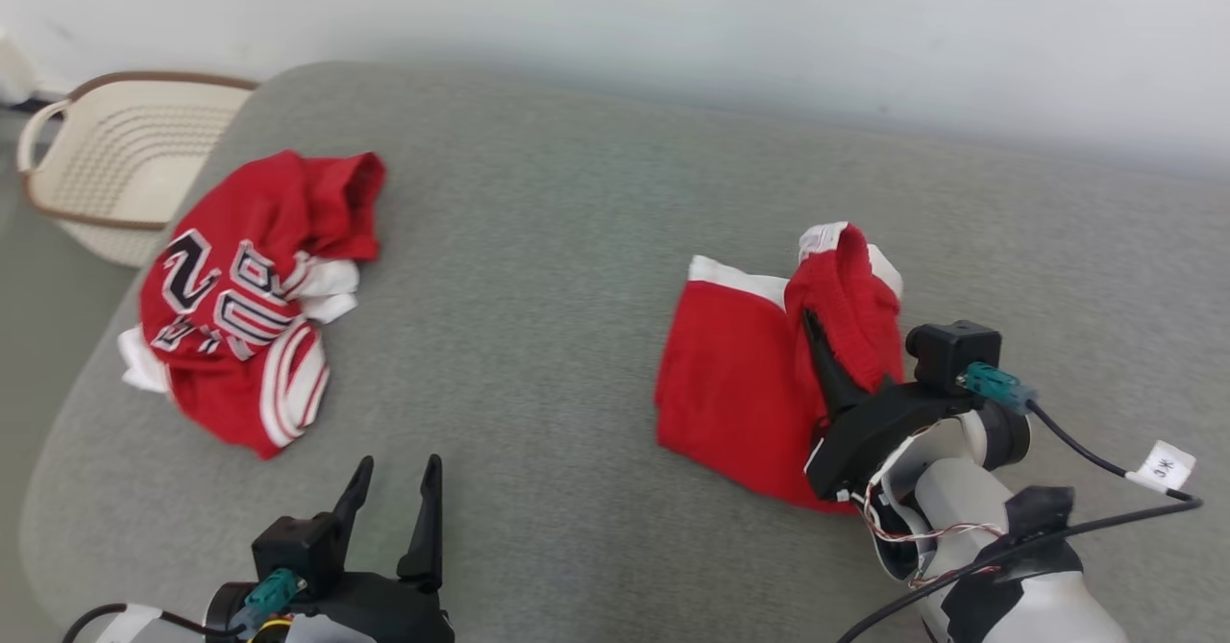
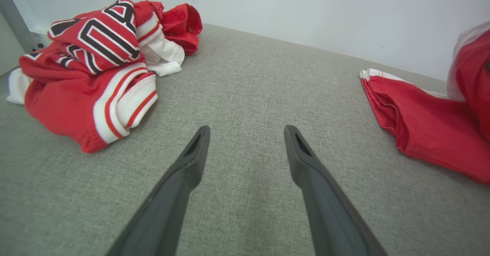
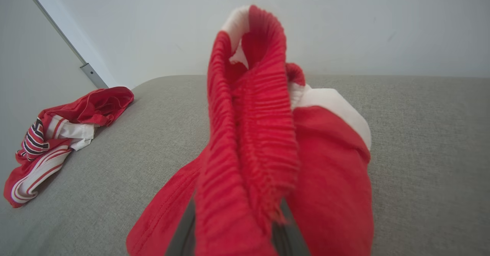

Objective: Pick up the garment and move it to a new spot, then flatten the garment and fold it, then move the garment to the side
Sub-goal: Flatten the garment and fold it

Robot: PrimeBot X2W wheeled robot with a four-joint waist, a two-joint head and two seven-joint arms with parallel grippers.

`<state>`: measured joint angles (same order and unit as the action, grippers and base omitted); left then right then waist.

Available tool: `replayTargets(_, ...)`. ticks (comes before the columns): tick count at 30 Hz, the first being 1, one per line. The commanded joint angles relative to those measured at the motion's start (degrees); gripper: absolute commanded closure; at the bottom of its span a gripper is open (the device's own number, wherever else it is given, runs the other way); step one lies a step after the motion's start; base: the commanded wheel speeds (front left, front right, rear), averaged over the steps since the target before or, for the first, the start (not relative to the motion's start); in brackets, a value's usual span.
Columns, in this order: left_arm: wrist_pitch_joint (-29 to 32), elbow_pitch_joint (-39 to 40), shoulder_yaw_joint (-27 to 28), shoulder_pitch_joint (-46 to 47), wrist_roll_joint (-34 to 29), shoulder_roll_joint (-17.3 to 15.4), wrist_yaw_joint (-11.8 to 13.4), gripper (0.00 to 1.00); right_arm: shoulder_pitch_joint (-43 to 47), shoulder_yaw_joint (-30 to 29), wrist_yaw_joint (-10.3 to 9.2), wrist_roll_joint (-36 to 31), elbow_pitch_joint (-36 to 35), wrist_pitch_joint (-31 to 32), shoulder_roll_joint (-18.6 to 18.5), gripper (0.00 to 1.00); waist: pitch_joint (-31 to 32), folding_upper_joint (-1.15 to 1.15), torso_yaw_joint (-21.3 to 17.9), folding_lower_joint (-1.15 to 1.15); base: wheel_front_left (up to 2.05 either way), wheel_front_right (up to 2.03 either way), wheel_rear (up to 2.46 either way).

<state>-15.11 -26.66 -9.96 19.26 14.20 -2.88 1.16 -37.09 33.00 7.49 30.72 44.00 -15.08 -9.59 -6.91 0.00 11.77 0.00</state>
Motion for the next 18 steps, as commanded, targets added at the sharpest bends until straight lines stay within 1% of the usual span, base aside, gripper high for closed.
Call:
replayTargets(1, -0.08, 0.14, -0.76, -0.19, 0.45, -0.06, 0.12, 0.00, -0.74, 0.65, 0.00, 0.39, 1.33, -0.07, 0.43, 1.00, -0.50, 0.00, 3.72, 0.00, 0.00, 0.00, 0.00)
replayTargets(3, -0.08, 0.18, -1.71, -0.14, 0.99, -0.04, 0.39, 0.00, -1.63, 1.00, 0.00, 0.72, 3.19, -0.08, 0.61, 1.00, -0.62, 0.00, 5.50, 0.00, 0.00, 0.00, 0.00)
replayTargets(7, -0.08, -0.06, -3.18, -0.19, 1.52, -0.04, 0.03, 0.00, -2.94, 0.17, 0.00, 1.07, 6.42, -0.09, 0.75, 0.99, -0.74, 0.00, 8.38, 0.00, 0.00, 0.00, 0.00)
replayTargets(8, -0.08, -0.11, -3.31, -0.27, 1.56, -0.05, 0.19, 0.00, -3.27, -0.29, 0.00, 1.02, 7.09, -0.08, 0.85, 0.69, -0.81, 0.00, 8.89, 0.00, 0.00, 0.00, 0.00)
replayTargets(9, -0.08, -0.13, -3.37, -0.42, 1.57, -0.06, 0.33, 0.00, -3.67, -0.50, 0.00, 0.47, 7.70, -0.09, 0.92, 0.04, -0.88, 0.00, 9.21, 0.00, 0.00, 0.00, 0.00)
replayTargets(10, -0.08, -0.15, -3.48, -0.56, 1.51, -0.02, 0.37, 0.00, -3.84, -1.00, 0.00, 0.50, 7.97, -0.09, 1.22, 0.00, -0.88, 0.00, 9.50, 0.00, 0.00, 0.00, 0.00)
replayTargets(15, -0.08, -0.56, -2.91, -1.15, 0.90, -0.04, 0.96, 0.00, -3.78, -3.31, 0.00, -1.61, 6.59, -0.09, 1.85, 0.00, -0.47, 0.00, 9.36, 0.00, 0.00, 0.00, 0.00)
replayTargets(18, -0.08, -0.53, -2.67, -1.55, 0.86, -0.02, 0.94, 0.00, -2.57, -5.43, 0.00, -2.65, 3.93, -0.09, 1.57, 0.00, 0.03, 0.00, 8.45, 0.00, 0.00, 0.00, 0.00)
